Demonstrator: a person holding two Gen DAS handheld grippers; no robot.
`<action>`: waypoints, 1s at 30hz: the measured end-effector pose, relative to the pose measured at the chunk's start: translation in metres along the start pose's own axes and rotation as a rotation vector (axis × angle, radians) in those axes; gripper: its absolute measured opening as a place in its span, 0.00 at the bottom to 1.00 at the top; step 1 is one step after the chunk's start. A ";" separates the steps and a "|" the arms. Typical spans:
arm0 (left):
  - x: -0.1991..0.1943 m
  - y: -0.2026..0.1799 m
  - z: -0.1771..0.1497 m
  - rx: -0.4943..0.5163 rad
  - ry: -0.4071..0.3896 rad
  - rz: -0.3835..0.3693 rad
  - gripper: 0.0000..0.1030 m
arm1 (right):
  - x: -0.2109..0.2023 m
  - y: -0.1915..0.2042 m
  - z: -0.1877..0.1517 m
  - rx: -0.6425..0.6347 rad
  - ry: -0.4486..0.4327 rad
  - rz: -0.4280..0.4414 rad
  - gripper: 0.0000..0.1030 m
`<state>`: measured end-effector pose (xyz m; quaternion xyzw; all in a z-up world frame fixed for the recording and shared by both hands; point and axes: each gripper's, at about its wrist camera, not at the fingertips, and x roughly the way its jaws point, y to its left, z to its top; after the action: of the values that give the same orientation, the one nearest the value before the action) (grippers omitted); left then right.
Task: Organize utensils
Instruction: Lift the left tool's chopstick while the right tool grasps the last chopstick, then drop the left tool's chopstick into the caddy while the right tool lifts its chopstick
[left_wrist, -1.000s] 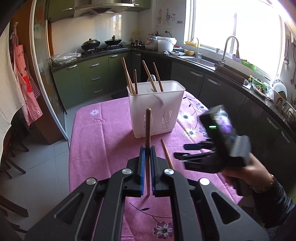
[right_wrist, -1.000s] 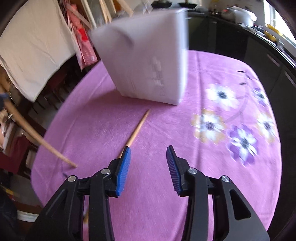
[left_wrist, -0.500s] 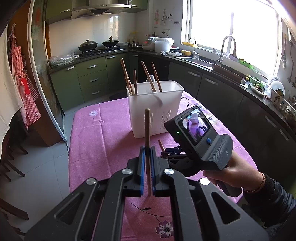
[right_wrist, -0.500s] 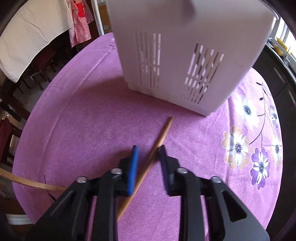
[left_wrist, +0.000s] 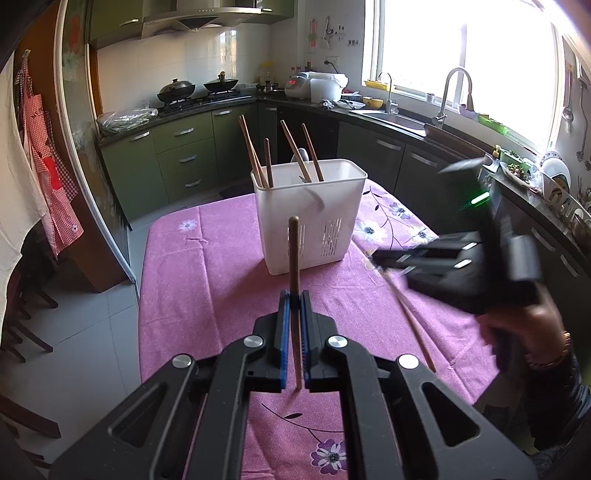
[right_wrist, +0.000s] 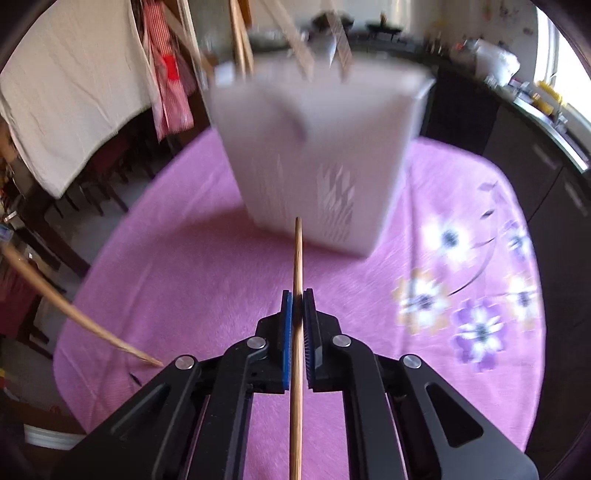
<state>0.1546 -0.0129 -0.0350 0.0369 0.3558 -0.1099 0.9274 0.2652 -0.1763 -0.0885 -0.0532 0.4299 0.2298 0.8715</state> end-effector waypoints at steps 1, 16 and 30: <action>0.000 0.000 0.000 0.001 0.000 0.001 0.05 | -0.013 -0.002 0.002 0.003 -0.031 0.004 0.06; -0.002 -0.002 0.002 -0.001 0.005 -0.001 0.05 | -0.125 -0.033 -0.020 0.036 -0.271 -0.032 0.06; -0.022 -0.011 0.065 0.013 -0.047 -0.041 0.05 | -0.129 -0.033 -0.037 0.044 -0.287 0.001 0.06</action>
<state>0.1789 -0.0296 0.0283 0.0328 0.3337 -0.1320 0.9328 0.1852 -0.2619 -0.0155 -0.0005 0.3056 0.2260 0.9250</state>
